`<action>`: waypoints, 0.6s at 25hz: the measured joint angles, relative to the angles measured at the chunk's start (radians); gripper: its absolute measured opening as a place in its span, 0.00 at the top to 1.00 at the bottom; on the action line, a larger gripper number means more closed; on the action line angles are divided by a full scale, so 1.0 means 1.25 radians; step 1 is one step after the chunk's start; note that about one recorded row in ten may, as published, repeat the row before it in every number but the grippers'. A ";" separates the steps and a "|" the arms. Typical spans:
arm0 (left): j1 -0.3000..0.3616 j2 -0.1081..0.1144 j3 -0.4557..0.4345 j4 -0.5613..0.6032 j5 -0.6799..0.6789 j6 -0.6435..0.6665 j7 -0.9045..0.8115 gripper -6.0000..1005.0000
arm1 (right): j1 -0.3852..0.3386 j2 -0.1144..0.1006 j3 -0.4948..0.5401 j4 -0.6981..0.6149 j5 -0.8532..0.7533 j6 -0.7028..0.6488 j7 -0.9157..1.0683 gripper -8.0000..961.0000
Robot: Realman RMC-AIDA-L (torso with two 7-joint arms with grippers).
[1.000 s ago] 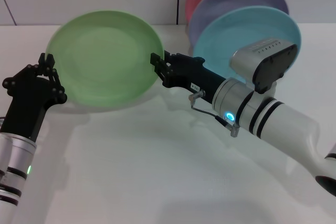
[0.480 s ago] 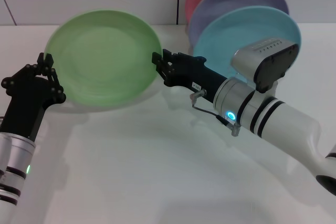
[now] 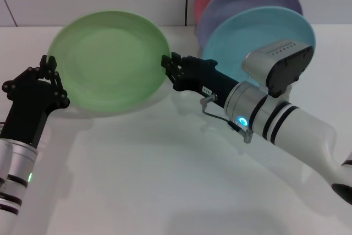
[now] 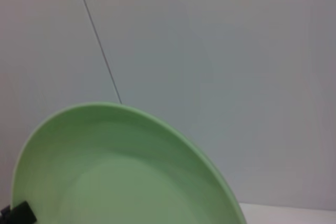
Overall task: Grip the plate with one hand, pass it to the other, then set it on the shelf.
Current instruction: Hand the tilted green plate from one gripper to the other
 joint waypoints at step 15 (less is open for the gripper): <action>-0.003 0.000 -0.001 0.000 0.000 -0.002 0.000 0.88 | 0.004 0.000 -0.002 0.000 0.000 0.015 -0.003 0.83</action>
